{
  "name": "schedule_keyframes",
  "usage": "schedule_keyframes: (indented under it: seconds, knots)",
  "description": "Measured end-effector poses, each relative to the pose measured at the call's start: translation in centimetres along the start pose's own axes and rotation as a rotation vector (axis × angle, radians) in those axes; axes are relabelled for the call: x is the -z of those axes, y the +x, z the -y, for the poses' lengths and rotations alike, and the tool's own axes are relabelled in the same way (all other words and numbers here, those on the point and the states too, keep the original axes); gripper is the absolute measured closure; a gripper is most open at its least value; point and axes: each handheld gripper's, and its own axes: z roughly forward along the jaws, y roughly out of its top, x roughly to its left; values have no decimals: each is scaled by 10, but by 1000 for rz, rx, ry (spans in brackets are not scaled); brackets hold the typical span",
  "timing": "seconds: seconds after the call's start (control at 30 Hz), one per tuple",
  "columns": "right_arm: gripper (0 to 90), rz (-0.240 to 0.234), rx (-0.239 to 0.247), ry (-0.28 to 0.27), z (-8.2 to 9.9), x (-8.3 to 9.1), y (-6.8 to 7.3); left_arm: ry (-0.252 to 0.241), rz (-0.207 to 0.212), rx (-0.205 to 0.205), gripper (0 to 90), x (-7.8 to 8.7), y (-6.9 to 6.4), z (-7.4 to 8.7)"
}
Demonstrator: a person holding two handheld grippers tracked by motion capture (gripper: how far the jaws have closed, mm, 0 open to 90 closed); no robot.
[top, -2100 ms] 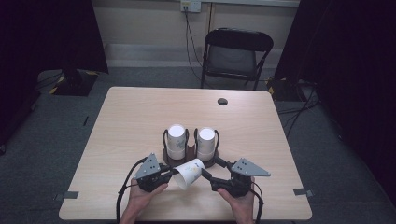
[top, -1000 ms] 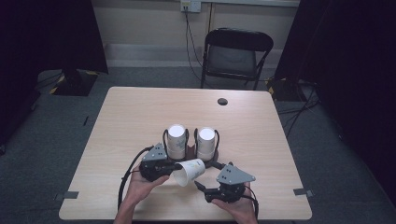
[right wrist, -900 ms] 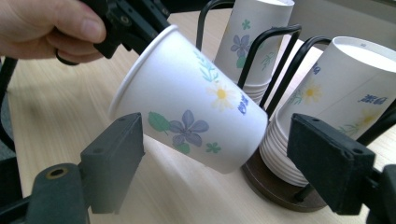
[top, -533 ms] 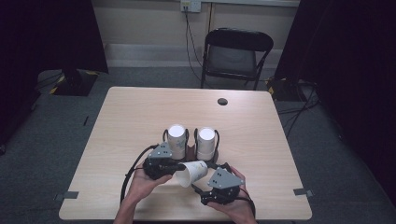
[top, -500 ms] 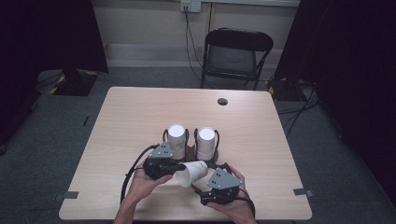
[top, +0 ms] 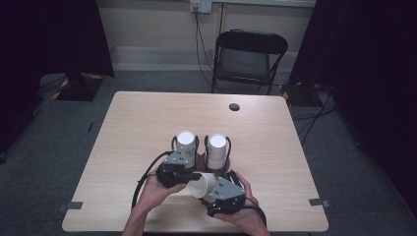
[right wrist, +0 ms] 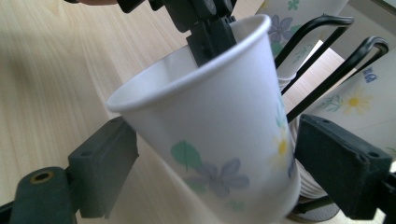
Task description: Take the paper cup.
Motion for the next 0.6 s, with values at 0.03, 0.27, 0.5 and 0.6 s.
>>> schedule_keyframes:
  seconds: [0.03,0.27,0.5,0.6]
  knots:
    - [135,-2,6,4,-1,-1,0,-1,3,3,878,0,0,-1]
    - [141,-15,25,11,-5,-7,-2,13,-2,18,878,1,1,-5]
    - [156,-12,51,23,-8,-12,-2,9,20,28,878,-2,0,-7]
    - [162,-19,57,25,-10,-14,-2,10,28,28,877,-3,-1,-8]
